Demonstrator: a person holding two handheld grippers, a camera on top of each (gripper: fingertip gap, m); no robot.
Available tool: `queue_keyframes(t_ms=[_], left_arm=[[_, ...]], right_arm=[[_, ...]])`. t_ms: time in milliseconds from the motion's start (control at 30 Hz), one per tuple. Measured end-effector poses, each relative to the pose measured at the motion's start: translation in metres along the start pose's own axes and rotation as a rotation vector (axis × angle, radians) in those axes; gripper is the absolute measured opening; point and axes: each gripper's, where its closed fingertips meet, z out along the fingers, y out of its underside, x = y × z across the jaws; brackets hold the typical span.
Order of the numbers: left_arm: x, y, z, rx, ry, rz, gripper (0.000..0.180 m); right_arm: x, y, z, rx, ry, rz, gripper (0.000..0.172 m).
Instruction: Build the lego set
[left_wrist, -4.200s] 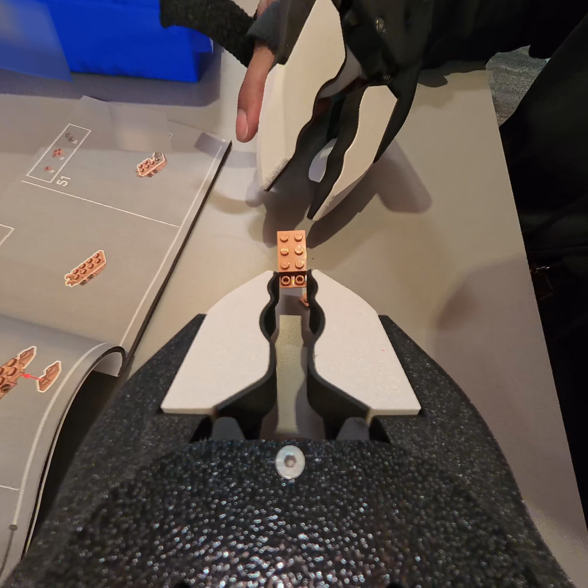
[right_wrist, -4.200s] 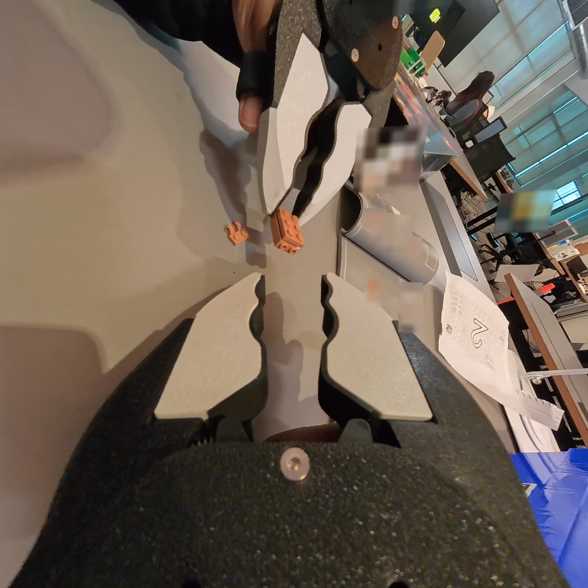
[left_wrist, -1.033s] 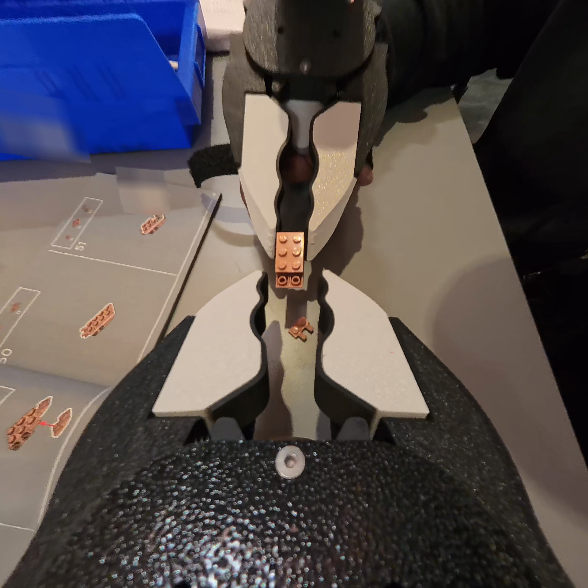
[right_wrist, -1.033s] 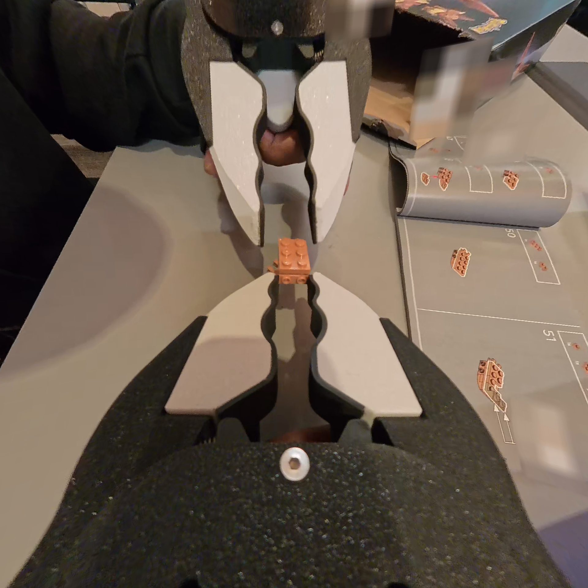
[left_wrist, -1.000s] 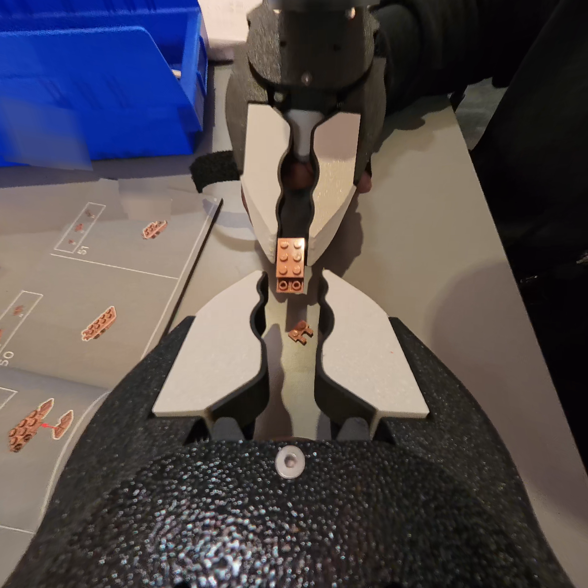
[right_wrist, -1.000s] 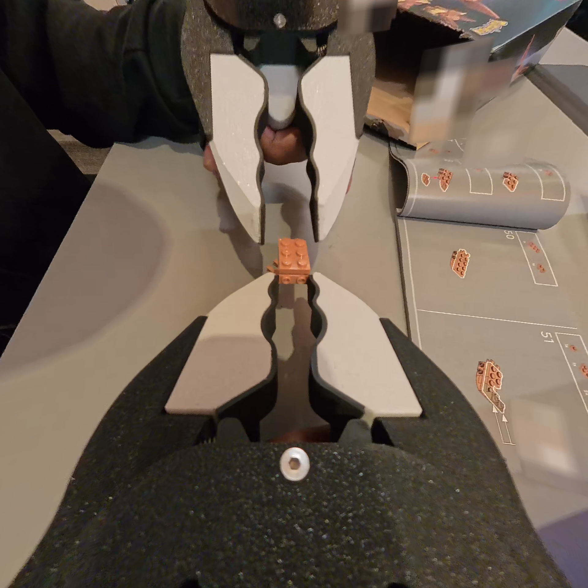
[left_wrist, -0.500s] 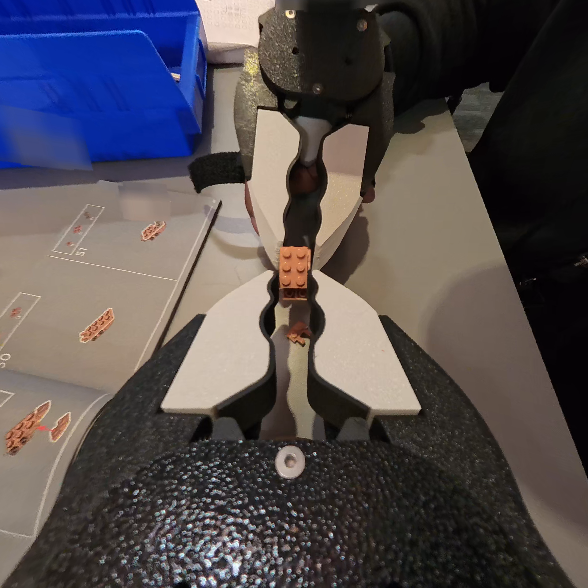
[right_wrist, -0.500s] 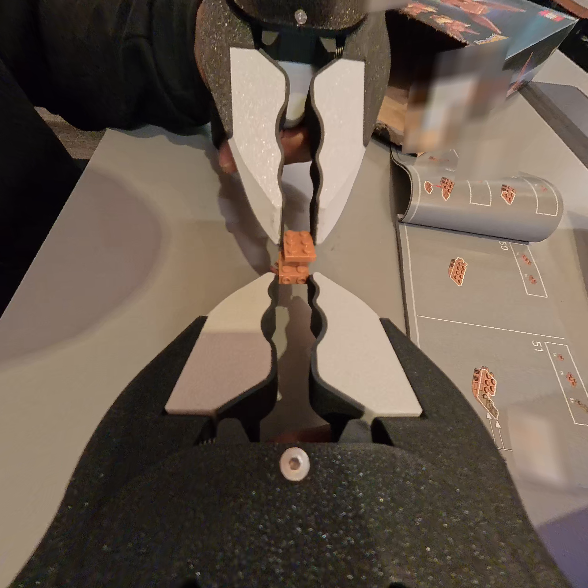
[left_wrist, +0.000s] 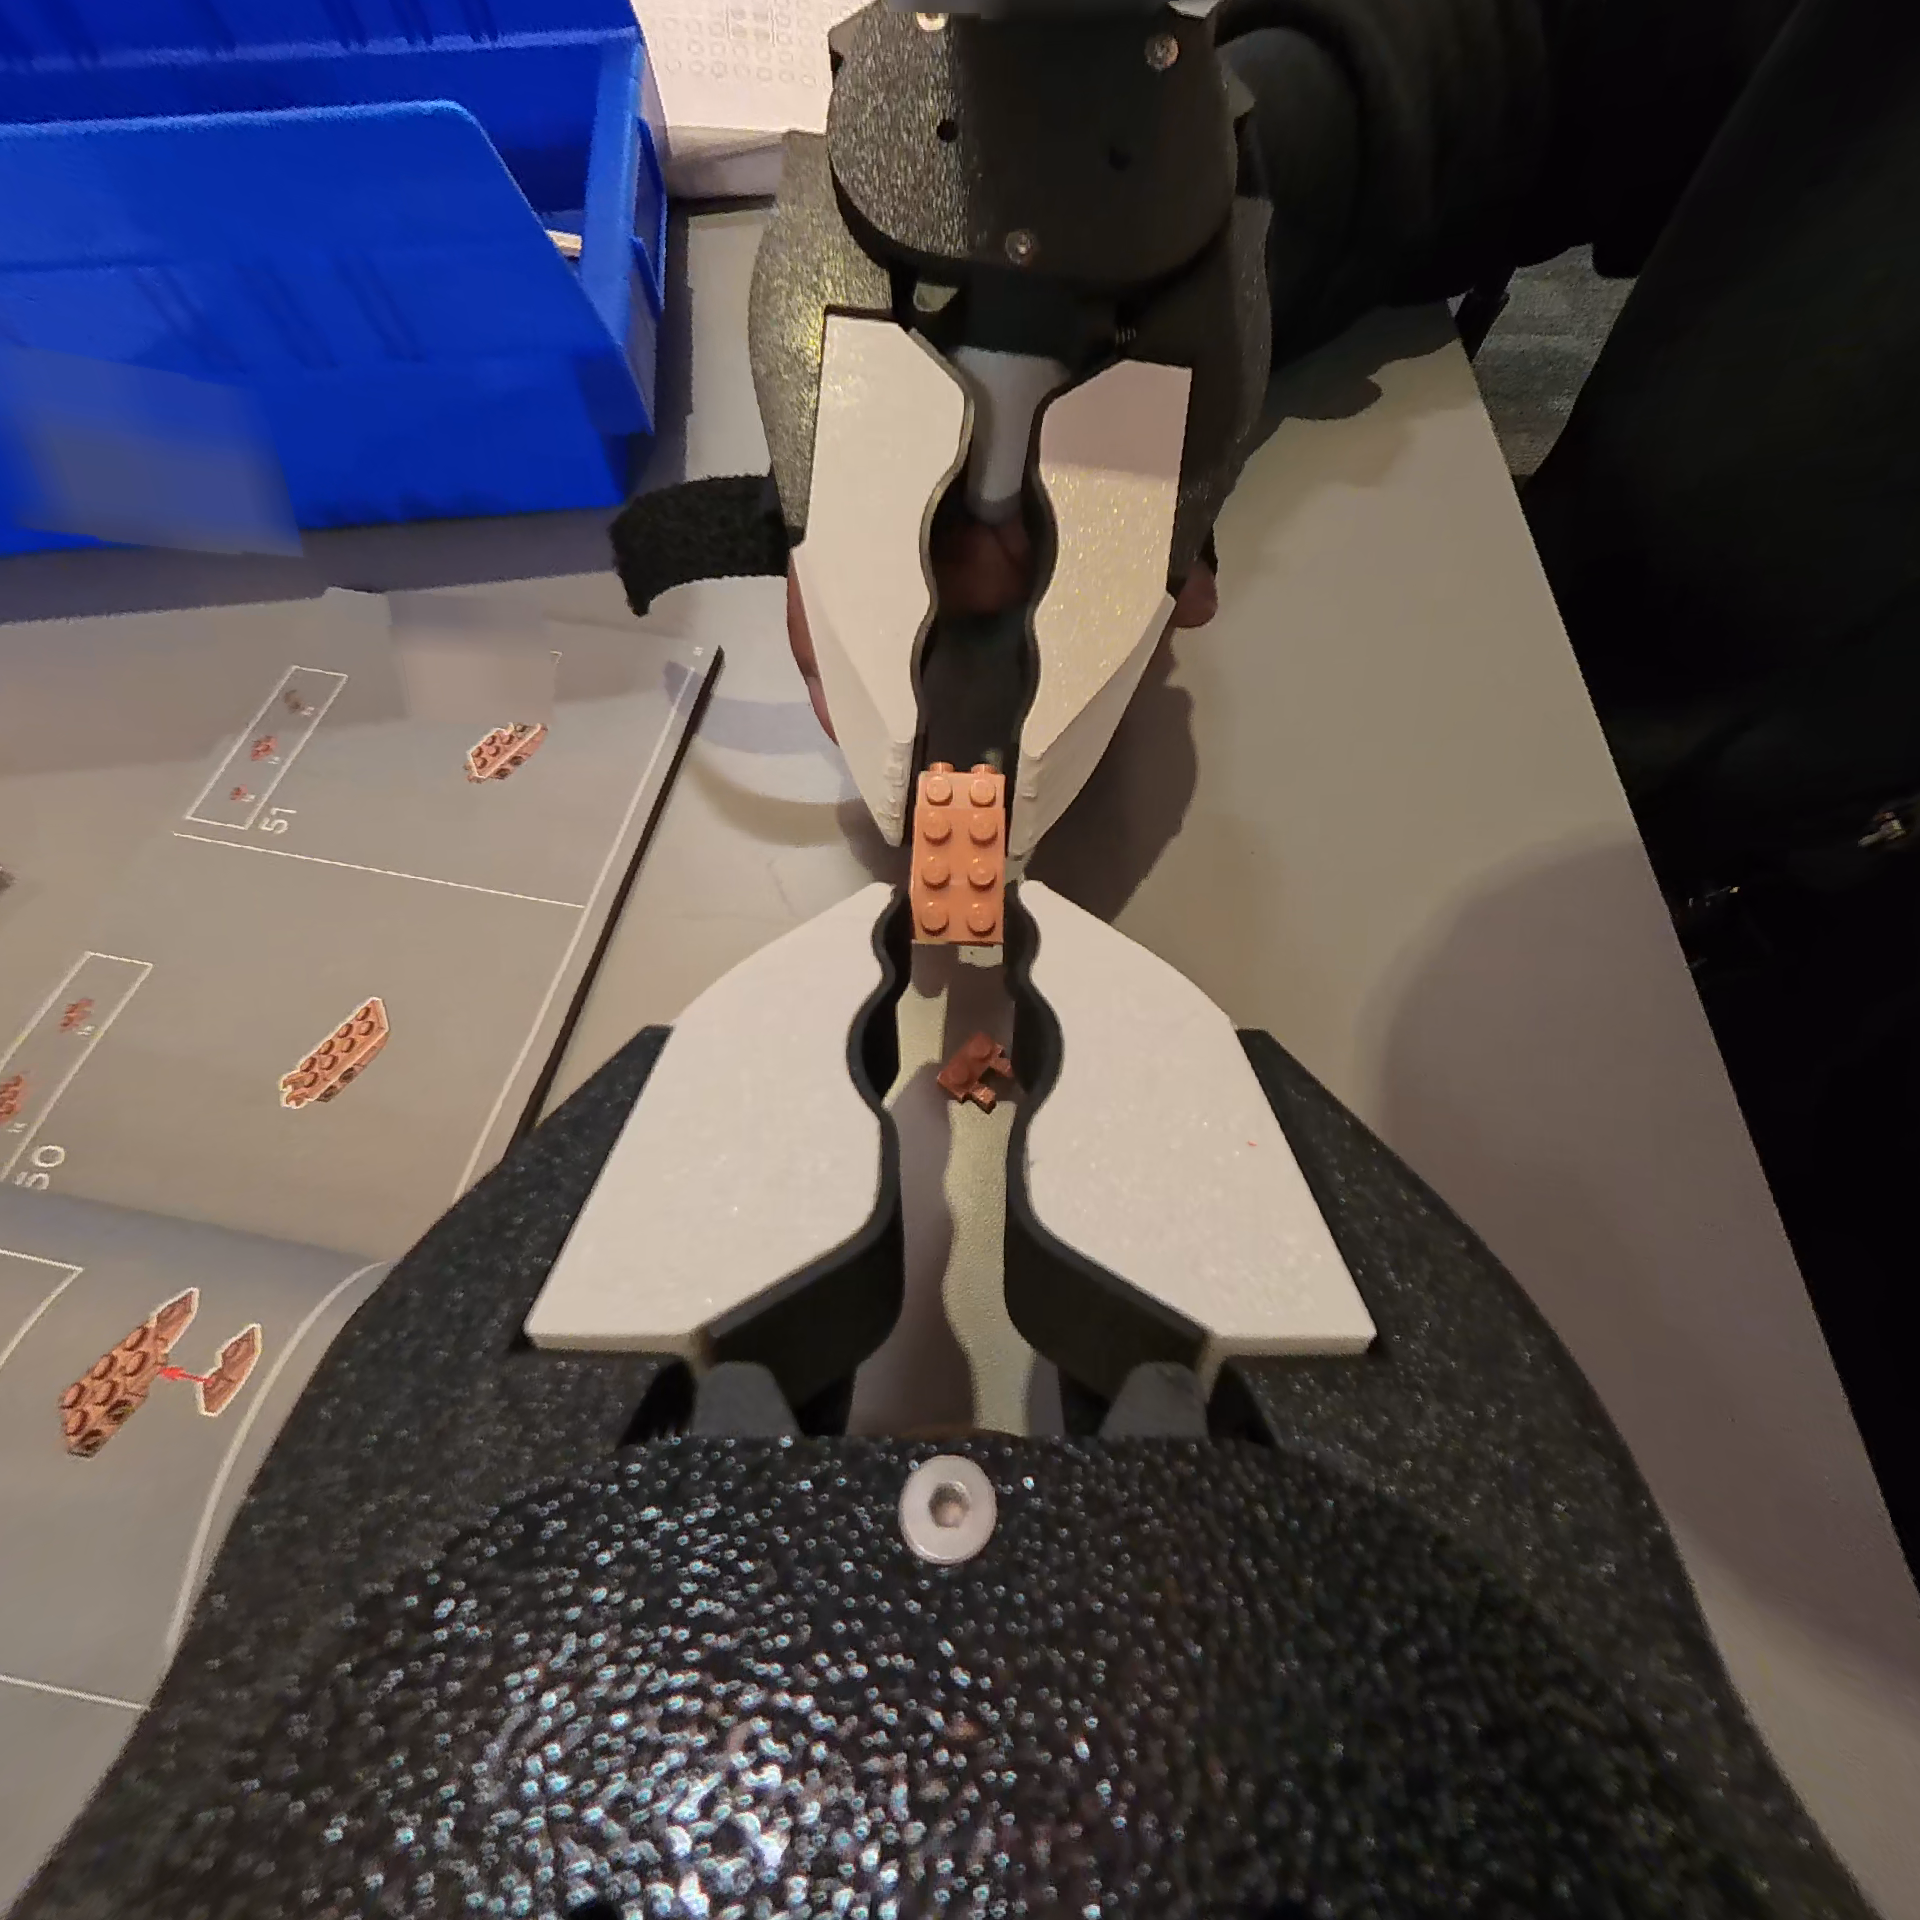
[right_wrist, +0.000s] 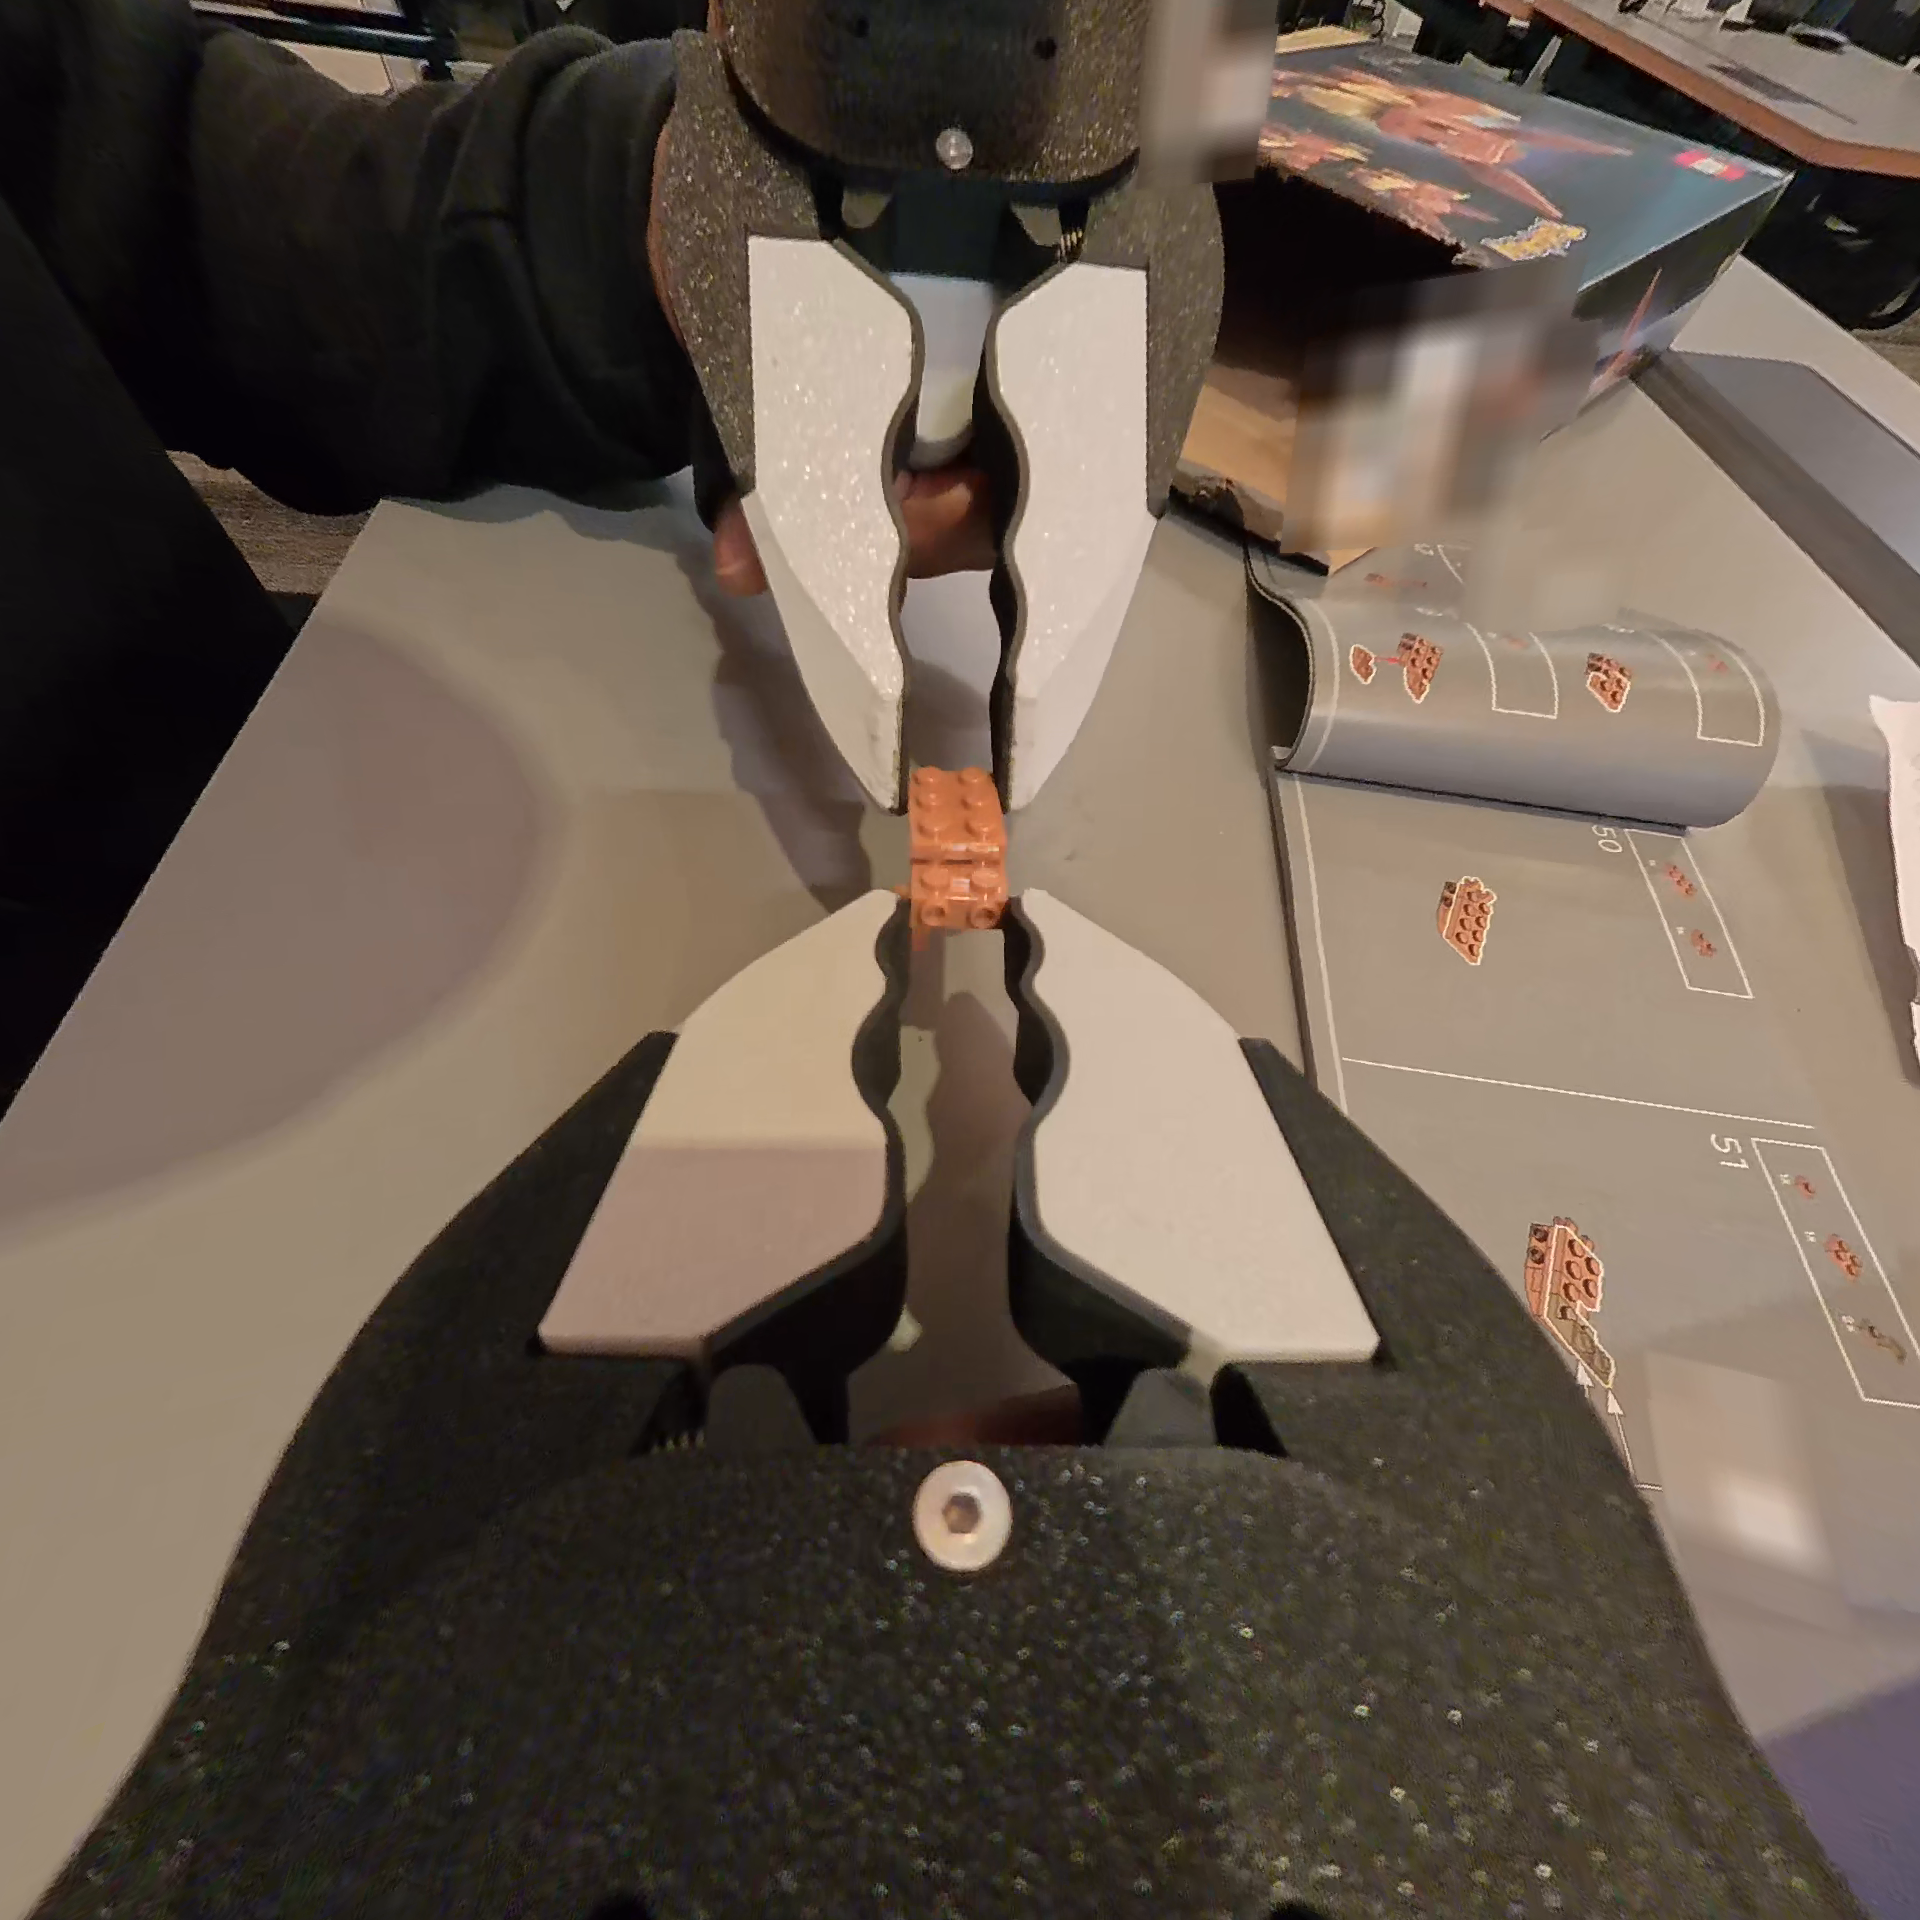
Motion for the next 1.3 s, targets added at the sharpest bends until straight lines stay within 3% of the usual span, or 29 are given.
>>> queue_keyframes(t_ms=[500,800,1300], left_arm=[[0.001,-0.003,0.0,0.003,-0.003,0.008,0.018],[-0.002,-0.013,-0.005,0.058,-0.039,0.032,0.03],[-0.014,-0.033,-0.028,0.249,-0.202,0.24,0.037]], right_arm=[[-0.001,-0.007,-0.001,0.048,-0.011,0.022,0.017],[0.0,-0.012,-0.005,0.09,-0.027,0.064,0.017],[0.008,-0.026,-0.025,0.247,-0.034,0.117,0.017]])
